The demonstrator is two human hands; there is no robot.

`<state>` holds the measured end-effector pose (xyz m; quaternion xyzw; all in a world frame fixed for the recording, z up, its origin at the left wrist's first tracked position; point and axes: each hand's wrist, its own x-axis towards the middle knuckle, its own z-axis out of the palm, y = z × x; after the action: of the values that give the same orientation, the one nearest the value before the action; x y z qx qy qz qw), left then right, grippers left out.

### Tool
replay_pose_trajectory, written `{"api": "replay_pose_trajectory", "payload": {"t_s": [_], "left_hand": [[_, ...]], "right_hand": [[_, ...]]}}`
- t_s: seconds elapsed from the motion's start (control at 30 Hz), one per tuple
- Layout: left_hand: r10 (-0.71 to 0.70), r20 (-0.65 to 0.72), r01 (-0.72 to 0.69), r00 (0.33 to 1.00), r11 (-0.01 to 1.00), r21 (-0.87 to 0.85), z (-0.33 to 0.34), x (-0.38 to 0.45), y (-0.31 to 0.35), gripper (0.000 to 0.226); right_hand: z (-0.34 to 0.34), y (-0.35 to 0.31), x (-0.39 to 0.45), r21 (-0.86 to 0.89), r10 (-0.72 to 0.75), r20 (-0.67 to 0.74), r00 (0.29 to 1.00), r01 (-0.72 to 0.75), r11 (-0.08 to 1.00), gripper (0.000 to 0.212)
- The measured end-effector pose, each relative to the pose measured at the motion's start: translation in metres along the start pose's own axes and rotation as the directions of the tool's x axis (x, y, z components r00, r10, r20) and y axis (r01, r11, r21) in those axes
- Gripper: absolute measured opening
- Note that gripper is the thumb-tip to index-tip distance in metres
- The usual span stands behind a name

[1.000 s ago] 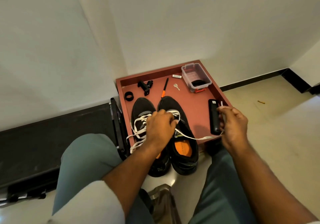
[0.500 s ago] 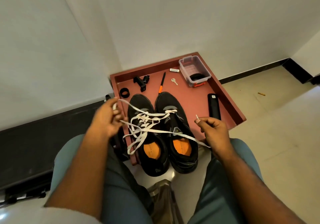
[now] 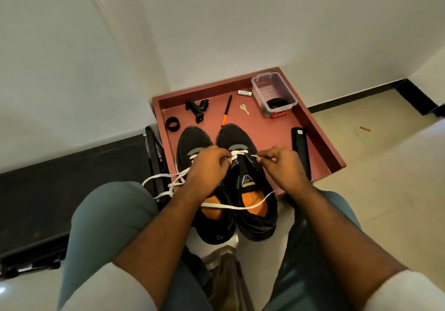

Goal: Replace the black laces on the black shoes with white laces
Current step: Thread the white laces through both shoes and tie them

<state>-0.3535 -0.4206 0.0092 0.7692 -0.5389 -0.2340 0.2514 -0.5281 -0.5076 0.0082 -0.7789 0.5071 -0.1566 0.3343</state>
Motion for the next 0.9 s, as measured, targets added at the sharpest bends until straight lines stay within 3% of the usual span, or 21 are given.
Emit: {"api": "replay_pose_trajectory", "payload": {"t_s": [0.1, 0.17, 0.27, 0.37, 0.43, 0.53, 0.57, 0.63, 0.77, 0.9], "left_hand": [[-0.026, 0.013, 0.019, 1.000, 0.938, 0.345, 0.010, 0.008, -0.002, 0.025], [-0.027, 0.023, 0.015, 0.999, 0.907, 0.420, 0.005, 0.011, 0.001, 0.020], [-0.155, 0.074, 0.142, 0.985, 0.977, 0.162, -0.012, 0.014, 0.003, 0.015], [-0.209, 0.318, 0.290, 0.925, 0.928, -0.234, -0.045, 0.007, -0.002, 0.024], [-0.210, 0.349, 0.370, 0.913, 0.786, -0.496, -0.070, -0.001, -0.007, 0.023], [-0.242, 0.313, 0.384, 0.919, 0.363, -0.849, -0.101, -0.004, -0.032, 0.024], [-0.236, 0.309, 0.363, 0.921, 0.238, -0.901, -0.108, -0.004, -0.040, 0.026], [-0.211, 0.332, 0.360, 0.920, 0.112, -0.926, -0.111, -0.005, -0.049, 0.030], [-0.164, 0.334, 0.348, 0.928, 0.069, -0.935, -0.098, -0.004, -0.043, 0.023], [-0.135, 0.393, 0.400, 0.910, 0.029, -0.916, -0.093, -0.004, -0.035, 0.023]], "right_hand": [[0.005, -0.006, 0.014, -0.122, -0.058, 0.074, 0.996, 0.067, 0.990, 0.017], [0.008, -0.009, 0.019, -0.160, -0.072, 0.096, 0.993, 0.087, 0.983, 0.017], [0.012, -0.009, 0.023, -0.190, -0.061, 0.112, 0.992, 0.082, 0.978, 0.016], [0.010, -0.007, 0.025, -0.187, -0.049, 0.101, 0.994, 0.067, 0.980, 0.017], [0.000, -0.006, 0.026, -0.178, -0.017, 0.071, 0.997, 0.030, 0.984, 0.018], [-0.038, -0.008, 0.031, -0.103, 0.041, -0.067, 0.997, -0.047, 0.994, 0.023], [-0.056, -0.010, 0.033, -0.087, 0.044, -0.135, 0.990, -0.056, 0.995, 0.024], [-0.094, -0.014, 0.037, -0.126, 0.000, -0.254, 0.967, -0.033, 0.992, 0.024], [-0.146, -0.018, 0.046, -0.212, -0.032, -0.343, 0.939, -0.044, 0.976, 0.025], [-0.151, -0.003, 0.048, -0.287, -0.033, -0.370, 0.928, -0.081, 0.955, 0.025]]}}
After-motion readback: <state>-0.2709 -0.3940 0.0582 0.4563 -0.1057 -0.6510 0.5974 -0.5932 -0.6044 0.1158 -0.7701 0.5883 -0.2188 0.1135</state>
